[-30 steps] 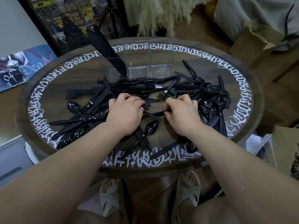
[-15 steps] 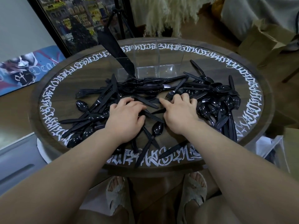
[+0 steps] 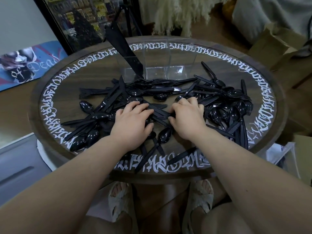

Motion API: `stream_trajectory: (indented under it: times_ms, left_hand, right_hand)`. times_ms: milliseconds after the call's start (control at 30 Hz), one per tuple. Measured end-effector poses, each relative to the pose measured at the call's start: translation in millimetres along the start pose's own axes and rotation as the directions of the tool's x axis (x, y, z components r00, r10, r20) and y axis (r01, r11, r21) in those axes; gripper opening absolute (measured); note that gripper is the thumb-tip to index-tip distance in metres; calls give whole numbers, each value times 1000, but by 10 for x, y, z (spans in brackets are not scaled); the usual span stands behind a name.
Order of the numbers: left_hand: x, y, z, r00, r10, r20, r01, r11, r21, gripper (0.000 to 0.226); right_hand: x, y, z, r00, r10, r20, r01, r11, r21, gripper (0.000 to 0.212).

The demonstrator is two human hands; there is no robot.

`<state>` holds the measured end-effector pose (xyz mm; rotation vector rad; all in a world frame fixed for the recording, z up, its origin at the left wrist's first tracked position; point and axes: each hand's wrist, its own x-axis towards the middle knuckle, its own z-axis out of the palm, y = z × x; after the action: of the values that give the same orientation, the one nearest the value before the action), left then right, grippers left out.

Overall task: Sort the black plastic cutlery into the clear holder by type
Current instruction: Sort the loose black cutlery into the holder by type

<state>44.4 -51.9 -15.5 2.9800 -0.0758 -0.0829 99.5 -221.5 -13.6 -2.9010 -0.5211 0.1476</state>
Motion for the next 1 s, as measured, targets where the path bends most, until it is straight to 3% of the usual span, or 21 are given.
stream_trajectory:
  times_ms: [200,367,600,1000]
  left_hand:
    - [41,11,33,999,-25,-42,23,999,-41,47]
    - [151,22,-14,985,-39,-170,31,998,-51,37]
    - [378,129,-48,1000,-18,-6,19,993,113,43]
    - [499,171,-138,999,36,-25,-33,994,106,33]
  right_hand:
    - [17,-12,1,999,40,35,-40,999,20,32]
    - [39,-19,-8,997,58,57,-59,998,20,32]
    - [28,41,-34,998,43,42,-44,999,4,30]
    - [27,98,-49,1000,15,18,-15,1000,17,22]
